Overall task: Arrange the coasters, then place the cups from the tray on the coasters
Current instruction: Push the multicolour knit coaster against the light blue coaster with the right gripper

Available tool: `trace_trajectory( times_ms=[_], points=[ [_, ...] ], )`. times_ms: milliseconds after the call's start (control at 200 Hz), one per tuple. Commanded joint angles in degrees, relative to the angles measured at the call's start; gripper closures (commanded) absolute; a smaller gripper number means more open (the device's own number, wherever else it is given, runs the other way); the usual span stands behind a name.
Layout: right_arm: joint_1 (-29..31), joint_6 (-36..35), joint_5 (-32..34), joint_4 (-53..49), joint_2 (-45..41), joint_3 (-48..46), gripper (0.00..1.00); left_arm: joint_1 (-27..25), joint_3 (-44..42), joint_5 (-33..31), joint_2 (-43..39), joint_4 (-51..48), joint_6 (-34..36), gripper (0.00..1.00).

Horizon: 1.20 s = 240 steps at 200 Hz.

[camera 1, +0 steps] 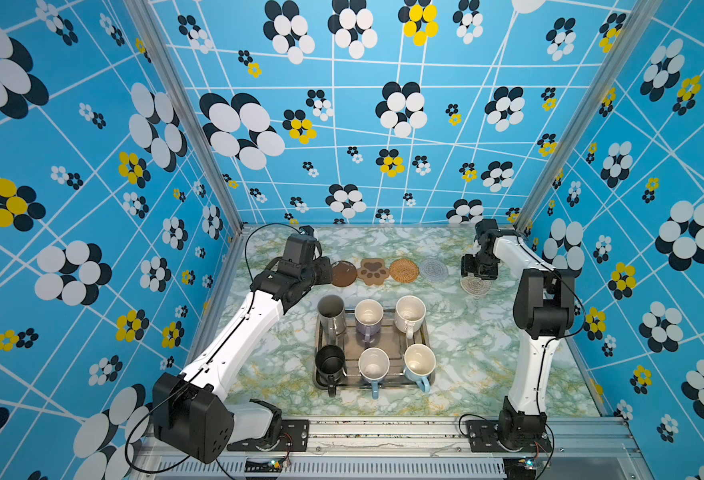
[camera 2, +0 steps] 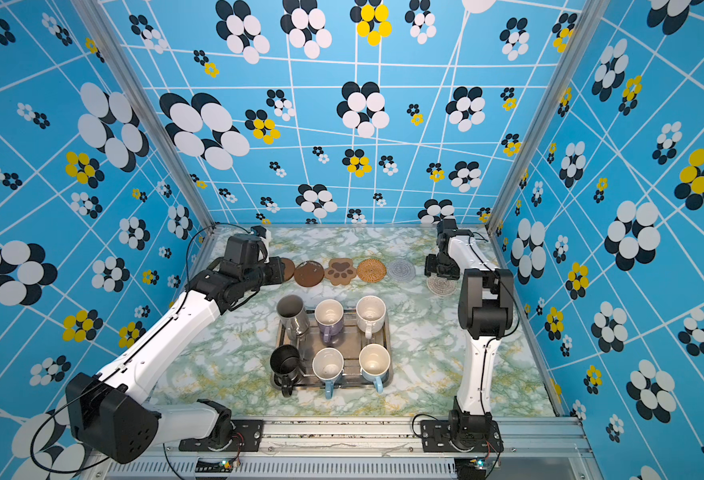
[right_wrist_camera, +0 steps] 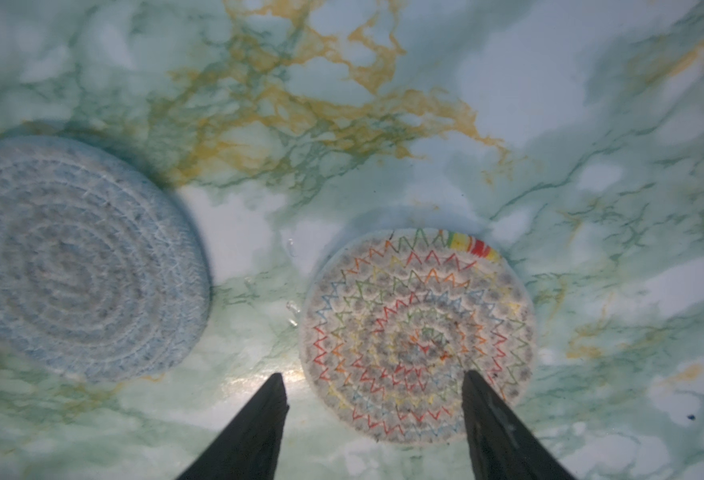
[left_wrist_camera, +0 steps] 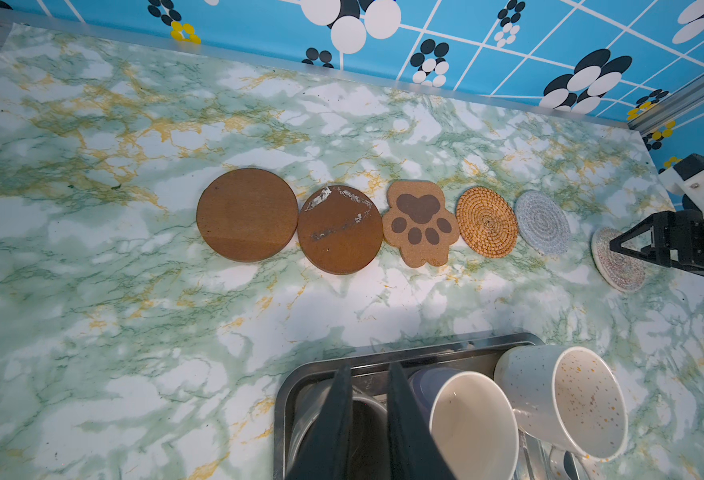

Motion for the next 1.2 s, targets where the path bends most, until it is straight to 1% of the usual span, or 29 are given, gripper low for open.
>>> trace_trajectory(
  times_ms=[0, 480, 740, 845, 1195],
  points=[
    [-0.38, -0.06, 1.71, -0.22, 2.14, -0.07, 0.31, 0.34, 1.01, 0.05, 0.43, -0.02, -0.50, 0.81],
    [-1.69, 0.25, 0.03, 1.05, 2.57, -1.49, 0.31, 0.30, 0.99, -0.27, 0.44, -0.30, -0.57, 0.81],
    [-1.68, 0.65, -0.65, 1.31, 4.35, -1.91, 0.31, 0.27, 0.83, -0.30, 0.61, -0.34, -0.68, 0.81],
    [-1.73, 1.12, -1.93, 1.83, 4.95, -1.88, 0.31, 0.30, 0.79, -0.43, 0.61, -0.36, -0.57, 0.81],
    [-1.75, 2.18, -3.95, 1.75, 8.27, 1.85, 0.31, 0.33, 1.19, -0.72, 0.87, -0.66, -0.58, 0.81]
  ],
)
